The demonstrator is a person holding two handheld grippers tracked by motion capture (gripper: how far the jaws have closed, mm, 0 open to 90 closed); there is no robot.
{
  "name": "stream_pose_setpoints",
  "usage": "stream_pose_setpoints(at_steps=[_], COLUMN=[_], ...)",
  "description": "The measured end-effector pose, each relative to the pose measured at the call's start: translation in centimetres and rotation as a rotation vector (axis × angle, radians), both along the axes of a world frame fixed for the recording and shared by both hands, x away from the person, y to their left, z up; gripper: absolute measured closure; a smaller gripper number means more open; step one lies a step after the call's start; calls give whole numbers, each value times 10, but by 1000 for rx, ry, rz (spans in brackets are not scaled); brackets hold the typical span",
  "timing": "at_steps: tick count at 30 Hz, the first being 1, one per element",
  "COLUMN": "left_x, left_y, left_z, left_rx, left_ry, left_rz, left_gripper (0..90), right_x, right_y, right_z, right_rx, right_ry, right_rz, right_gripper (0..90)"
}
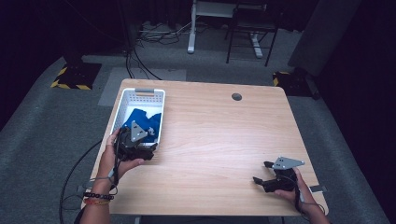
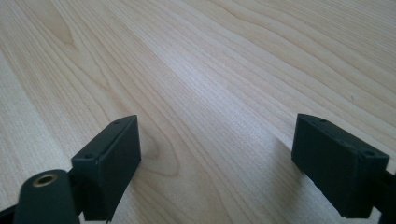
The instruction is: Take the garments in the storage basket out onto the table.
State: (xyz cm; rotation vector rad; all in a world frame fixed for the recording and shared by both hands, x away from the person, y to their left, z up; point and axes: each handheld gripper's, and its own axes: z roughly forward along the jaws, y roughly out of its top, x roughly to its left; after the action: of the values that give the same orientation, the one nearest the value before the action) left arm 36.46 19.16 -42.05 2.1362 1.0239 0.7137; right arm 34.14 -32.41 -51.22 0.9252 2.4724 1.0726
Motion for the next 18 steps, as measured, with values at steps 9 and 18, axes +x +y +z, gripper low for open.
stream_pose_setpoints(at_steps=[9, 18], left_x=[17, 36], left_y=[3, 4], left_z=[-1, -8], left_rx=[-5, 25], left_ry=[13, 53], left_rz=[34, 86], left_gripper=[163, 161], right_x=[0, 0], right_y=[0, 0], right_z=[0, 0], right_rx=[0, 0], right_ry=[0, 0], right_rz=[0, 0], right_gripper=[162, 162])
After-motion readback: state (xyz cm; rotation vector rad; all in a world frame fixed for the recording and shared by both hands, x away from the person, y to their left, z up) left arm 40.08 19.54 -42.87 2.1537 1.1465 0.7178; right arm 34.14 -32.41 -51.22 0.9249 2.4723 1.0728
